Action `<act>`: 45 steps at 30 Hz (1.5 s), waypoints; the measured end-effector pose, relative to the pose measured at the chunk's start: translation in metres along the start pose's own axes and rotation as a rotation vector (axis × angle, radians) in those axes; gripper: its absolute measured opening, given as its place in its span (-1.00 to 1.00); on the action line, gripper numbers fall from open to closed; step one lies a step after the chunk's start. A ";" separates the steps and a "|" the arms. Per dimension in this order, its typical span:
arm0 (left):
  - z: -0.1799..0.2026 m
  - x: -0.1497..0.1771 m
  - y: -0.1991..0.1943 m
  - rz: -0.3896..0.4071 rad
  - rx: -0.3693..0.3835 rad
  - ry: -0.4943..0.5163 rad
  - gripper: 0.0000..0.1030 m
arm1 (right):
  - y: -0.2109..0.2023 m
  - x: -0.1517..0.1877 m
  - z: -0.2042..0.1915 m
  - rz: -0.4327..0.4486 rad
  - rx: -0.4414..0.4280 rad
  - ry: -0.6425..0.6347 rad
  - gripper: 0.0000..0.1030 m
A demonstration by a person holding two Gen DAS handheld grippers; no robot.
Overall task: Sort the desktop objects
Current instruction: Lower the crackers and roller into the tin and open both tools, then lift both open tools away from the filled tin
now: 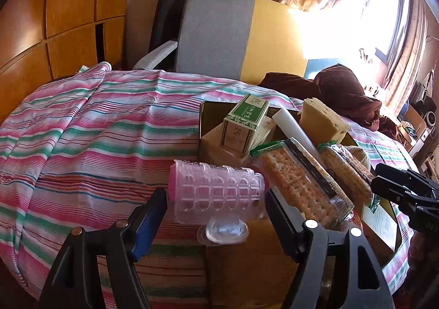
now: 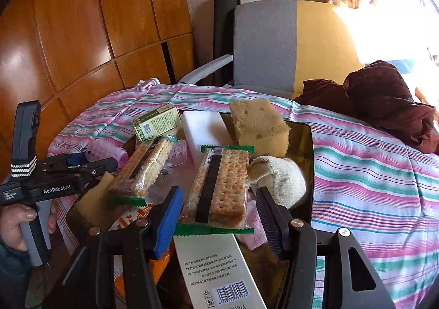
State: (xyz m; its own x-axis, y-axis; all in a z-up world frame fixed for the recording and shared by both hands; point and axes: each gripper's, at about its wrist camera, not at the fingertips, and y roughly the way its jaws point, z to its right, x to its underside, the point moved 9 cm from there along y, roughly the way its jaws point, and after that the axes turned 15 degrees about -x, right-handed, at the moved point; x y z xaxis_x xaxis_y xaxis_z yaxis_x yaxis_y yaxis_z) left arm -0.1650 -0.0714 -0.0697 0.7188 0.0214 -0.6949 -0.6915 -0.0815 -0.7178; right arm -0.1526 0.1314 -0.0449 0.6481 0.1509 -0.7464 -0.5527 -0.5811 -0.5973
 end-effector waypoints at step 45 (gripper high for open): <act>0.027 0.042 -0.152 0.241 -0.282 -0.014 0.62 | -0.077 0.028 -0.044 0.133 0.277 -0.081 0.99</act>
State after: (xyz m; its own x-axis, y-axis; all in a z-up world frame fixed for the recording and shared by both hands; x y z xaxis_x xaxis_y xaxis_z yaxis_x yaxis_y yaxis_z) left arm -0.0313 -0.0316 0.0090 0.5350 -0.0190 -0.8446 -0.7928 -0.3568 -0.4942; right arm -0.0687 0.1451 -0.0066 0.5228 0.1578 -0.8377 -0.7589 -0.3614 -0.5417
